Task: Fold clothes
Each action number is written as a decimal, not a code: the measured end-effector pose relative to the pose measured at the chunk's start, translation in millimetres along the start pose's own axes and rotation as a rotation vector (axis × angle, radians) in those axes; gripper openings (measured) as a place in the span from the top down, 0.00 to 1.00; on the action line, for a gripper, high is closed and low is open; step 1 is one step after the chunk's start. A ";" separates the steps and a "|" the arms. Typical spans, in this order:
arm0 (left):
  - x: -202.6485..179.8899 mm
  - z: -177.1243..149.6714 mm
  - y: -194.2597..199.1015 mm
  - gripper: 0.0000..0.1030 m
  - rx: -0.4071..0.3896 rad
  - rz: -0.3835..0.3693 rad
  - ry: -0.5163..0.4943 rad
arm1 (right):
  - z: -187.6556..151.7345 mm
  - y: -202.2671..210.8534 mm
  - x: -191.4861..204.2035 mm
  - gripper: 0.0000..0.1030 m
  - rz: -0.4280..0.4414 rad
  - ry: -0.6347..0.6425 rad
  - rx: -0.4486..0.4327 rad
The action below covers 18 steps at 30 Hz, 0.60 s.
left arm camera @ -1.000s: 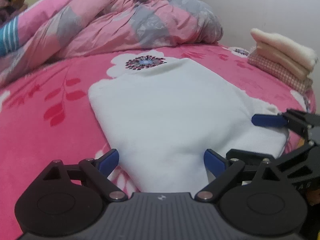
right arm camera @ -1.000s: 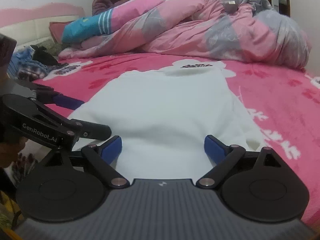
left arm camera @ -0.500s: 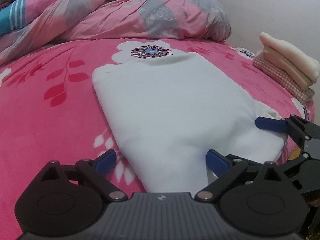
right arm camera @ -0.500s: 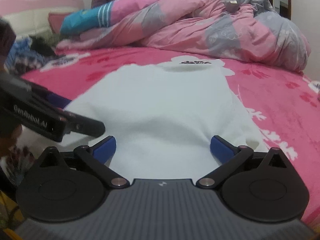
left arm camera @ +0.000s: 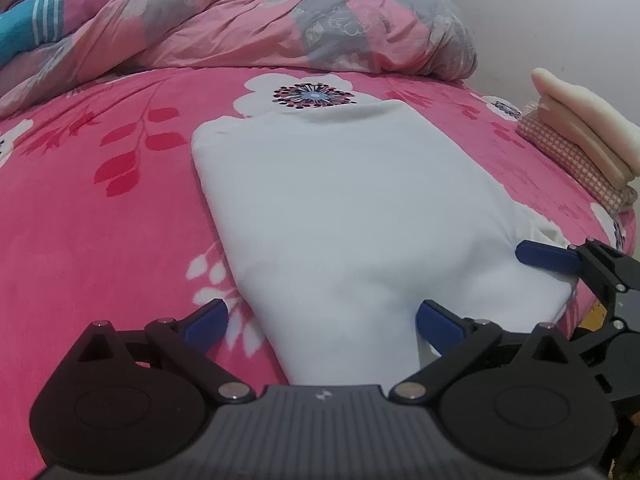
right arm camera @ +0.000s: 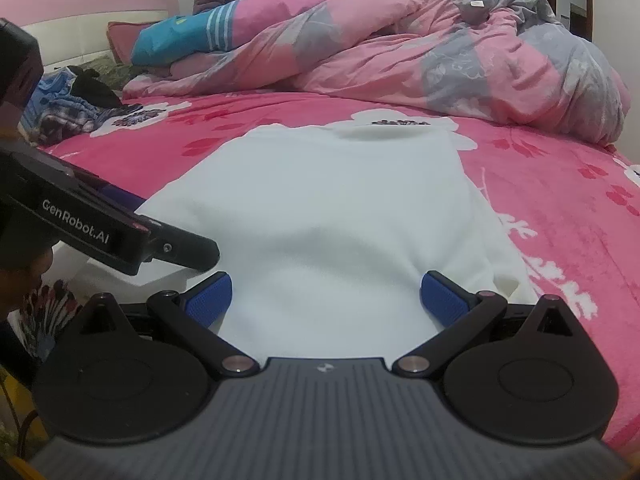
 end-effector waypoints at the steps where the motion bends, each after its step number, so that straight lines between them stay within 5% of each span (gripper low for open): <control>1: 0.1 -0.4 0.3 0.01 0.001 -0.001 -0.001 | -0.2 0.3 0.2 0.01 -0.001 0.001 0.000; 18: 10.4 8.2 24.0 0.01 -0.070 -0.034 0.012 | 0.6 0.1 3.2 0.01 -0.010 0.003 0.006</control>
Point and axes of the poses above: each gripper's, at about its wrist camera, not at the fingertips, and y roughly against the way its jaws point, x to its left, z to its top, the point moved 2 cm from there along -y, roughly the way its jaws point, and after that the axes turned 1 degree about x, right-handed, at the moved point
